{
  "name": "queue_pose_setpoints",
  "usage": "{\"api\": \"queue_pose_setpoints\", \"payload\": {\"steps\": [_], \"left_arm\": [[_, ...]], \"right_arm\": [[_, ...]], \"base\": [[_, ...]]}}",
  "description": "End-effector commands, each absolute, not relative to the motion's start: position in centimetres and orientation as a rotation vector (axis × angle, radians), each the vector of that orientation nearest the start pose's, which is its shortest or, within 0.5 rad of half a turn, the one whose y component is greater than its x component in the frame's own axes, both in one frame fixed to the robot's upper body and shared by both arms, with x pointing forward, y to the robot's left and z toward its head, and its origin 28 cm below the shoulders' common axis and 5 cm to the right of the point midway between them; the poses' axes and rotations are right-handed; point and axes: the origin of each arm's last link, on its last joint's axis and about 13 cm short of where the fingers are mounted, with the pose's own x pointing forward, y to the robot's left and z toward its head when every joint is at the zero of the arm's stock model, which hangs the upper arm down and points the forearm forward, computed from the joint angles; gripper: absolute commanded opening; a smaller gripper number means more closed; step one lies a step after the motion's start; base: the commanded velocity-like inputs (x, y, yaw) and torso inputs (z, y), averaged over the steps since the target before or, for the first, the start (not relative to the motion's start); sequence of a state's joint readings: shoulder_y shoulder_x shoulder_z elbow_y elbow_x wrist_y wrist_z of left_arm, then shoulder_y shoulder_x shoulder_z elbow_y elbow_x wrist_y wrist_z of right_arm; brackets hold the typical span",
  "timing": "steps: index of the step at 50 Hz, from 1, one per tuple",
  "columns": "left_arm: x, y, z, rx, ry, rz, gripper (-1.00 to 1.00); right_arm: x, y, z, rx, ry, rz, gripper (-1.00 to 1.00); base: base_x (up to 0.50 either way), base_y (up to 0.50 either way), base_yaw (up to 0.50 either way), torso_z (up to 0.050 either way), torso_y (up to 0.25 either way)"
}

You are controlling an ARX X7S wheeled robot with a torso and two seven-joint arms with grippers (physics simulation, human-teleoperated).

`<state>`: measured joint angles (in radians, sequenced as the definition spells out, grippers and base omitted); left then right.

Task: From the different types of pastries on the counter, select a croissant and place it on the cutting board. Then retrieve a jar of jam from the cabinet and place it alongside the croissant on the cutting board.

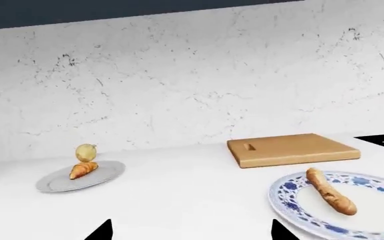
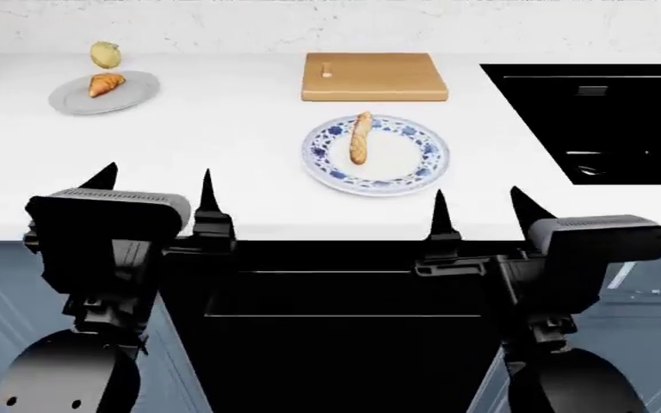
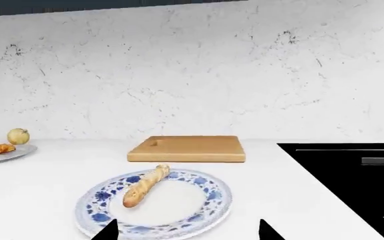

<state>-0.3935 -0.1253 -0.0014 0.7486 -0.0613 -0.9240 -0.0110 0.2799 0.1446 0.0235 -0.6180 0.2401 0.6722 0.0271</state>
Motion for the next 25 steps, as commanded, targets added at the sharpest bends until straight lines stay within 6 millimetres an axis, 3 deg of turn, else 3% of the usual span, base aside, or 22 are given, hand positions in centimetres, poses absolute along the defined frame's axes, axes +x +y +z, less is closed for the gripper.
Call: {"api": "queue_pose_setpoints", "payload": {"steps": [1,11,25], "left_arm": [[22.1,23.1,22.6,0.095,-0.258,-0.016,1.00],[21.6,23.2,24.6,0.106,-0.274,-0.028,1.00],[22.0,23.3,26.2,0.121,-0.277,-0.035,1.00]], "right_arm": [[22.7,-11.5,20.8,0.013,-0.306,0.150,1.00],[22.7,-11.7,23.6,-0.001,-0.349,0.163,1.00],[23.2,-12.0,25.4,-0.022,-0.361,0.160,1.00]], "base": [[0.30,0.42,0.00,0.000,0.000],[0.31,0.42,0.00,0.000,0.000],[0.39,0.30,0.00,0.000,0.000]]}}
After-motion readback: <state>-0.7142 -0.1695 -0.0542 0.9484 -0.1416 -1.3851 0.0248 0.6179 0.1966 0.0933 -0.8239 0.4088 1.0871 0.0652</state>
